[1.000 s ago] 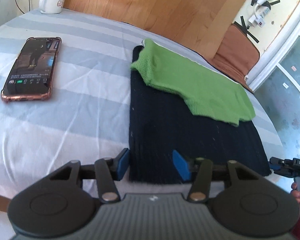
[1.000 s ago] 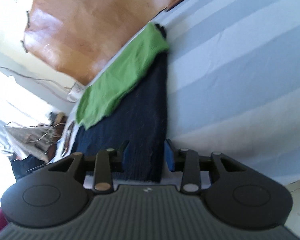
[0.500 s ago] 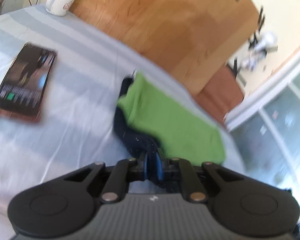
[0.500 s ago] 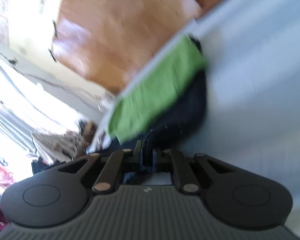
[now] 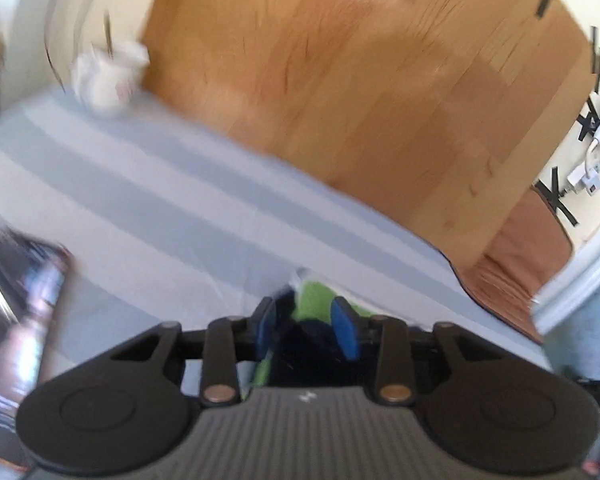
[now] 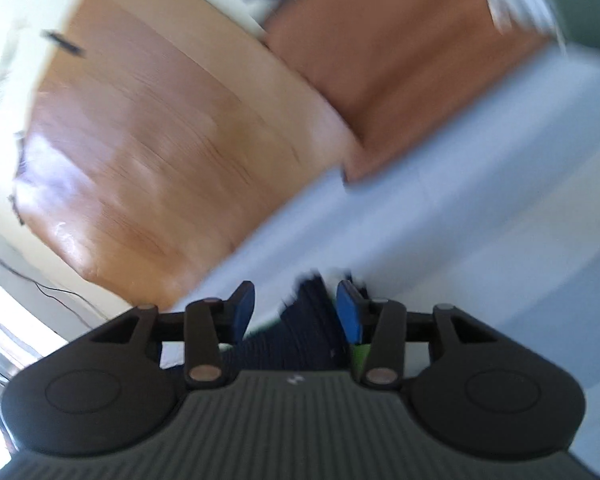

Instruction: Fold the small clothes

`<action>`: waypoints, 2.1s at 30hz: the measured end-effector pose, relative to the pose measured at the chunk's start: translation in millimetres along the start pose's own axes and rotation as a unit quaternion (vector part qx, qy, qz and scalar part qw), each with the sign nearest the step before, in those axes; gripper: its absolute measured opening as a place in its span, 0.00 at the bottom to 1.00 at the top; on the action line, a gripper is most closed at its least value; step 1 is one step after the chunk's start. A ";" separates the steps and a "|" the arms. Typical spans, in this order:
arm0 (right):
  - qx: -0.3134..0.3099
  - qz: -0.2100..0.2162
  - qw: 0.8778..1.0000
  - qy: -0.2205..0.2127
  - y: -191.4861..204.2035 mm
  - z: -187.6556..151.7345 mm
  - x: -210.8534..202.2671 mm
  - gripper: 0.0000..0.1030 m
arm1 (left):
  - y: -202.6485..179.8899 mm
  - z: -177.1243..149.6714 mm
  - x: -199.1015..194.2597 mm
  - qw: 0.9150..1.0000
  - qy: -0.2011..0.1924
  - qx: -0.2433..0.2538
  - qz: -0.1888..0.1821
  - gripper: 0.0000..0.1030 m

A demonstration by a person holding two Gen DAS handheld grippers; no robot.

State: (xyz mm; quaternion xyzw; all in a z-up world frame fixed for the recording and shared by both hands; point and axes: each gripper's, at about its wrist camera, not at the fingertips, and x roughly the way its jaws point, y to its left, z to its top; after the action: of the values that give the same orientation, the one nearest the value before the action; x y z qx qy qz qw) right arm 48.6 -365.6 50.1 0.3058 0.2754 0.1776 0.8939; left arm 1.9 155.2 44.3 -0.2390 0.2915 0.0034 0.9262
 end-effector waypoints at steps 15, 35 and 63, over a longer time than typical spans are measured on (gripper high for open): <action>-0.149 0.065 0.976 0.144 69.7 -68.6 109.1 0.28 | -64.6 -49.4 74.0 0.984 0.030 0.164 0.057 0.28; -0.021 0.032 0.999 0.035 -27.1 -43.4 53.4 0.00 | -54.1 -65.8 71.1 0.972 -0.036 0.225 0.059 0.28; -0.063 0.023 0.997 0.021 -17.6 -48.1 52.5 0.06 | -58.5 -79.7 58.9 0.965 -0.071 0.244 0.063 0.43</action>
State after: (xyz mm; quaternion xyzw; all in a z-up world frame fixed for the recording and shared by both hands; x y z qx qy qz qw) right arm 63.5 -331.6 -13.2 0.2512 0.2754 0.2220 0.9010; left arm 16.4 60.1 -18.9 0.0134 0.2313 0.0072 0.9728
